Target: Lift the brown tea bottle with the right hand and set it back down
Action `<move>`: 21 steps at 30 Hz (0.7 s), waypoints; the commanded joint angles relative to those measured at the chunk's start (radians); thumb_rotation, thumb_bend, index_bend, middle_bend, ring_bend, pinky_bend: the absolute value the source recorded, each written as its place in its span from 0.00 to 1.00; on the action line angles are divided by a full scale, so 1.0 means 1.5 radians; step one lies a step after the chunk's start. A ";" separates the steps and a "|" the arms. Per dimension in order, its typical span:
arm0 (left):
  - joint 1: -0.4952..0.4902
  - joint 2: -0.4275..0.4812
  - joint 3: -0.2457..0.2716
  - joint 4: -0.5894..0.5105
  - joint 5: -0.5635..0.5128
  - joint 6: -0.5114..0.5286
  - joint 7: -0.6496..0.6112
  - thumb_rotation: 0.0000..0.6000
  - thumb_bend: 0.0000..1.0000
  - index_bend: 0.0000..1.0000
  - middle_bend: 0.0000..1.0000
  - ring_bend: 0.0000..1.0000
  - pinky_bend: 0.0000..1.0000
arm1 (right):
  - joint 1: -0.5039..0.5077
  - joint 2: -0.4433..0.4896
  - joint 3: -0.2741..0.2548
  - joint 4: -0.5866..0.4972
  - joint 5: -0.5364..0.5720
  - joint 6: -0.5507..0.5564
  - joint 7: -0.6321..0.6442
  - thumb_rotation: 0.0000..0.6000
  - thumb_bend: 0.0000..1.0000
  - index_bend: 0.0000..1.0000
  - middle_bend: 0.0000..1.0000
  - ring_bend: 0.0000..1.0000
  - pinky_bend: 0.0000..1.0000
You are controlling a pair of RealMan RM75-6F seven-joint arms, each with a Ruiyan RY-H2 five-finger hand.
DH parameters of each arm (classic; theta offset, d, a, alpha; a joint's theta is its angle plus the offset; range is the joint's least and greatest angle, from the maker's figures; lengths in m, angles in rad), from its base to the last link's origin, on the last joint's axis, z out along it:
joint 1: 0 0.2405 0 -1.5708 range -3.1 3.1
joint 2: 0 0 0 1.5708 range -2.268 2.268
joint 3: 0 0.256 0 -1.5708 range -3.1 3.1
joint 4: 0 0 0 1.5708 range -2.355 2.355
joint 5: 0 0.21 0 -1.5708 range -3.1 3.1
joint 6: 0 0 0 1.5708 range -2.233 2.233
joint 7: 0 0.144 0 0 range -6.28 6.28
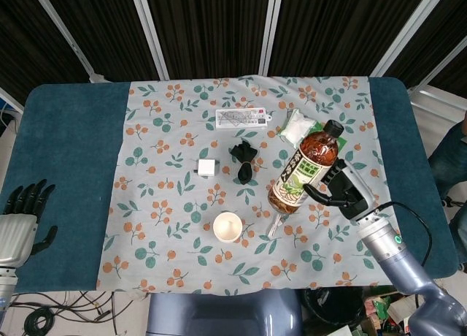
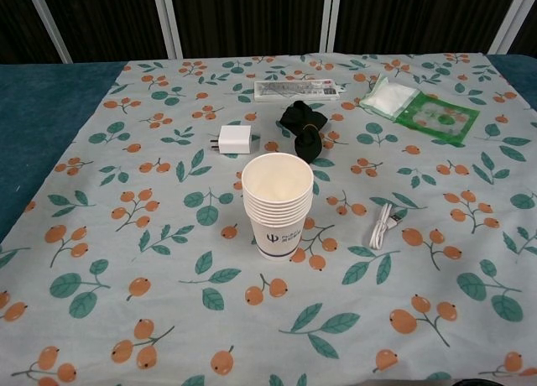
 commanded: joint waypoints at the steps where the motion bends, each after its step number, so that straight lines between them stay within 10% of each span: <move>1: 0.000 0.000 0.000 0.000 -0.001 0.000 0.000 1.00 0.38 0.00 0.00 0.00 0.00 | -0.001 0.024 -0.026 0.059 -0.067 -0.034 0.038 1.00 0.29 0.51 0.43 0.47 0.42; 7: 0.000 0.001 0.000 0.000 -0.002 -0.002 -0.001 1.00 0.38 0.00 0.00 0.00 0.00 | 0.012 -0.011 -0.066 0.101 -0.071 -0.023 -0.012 1.00 0.29 0.51 0.43 0.46 0.41; 21: -0.001 0.002 -0.001 0.000 -0.004 -0.003 -0.001 1.00 0.38 0.00 0.00 0.00 0.00 | 0.029 -0.224 -0.089 0.254 0.158 0.038 -0.443 1.00 0.29 0.51 0.43 0.46 0.41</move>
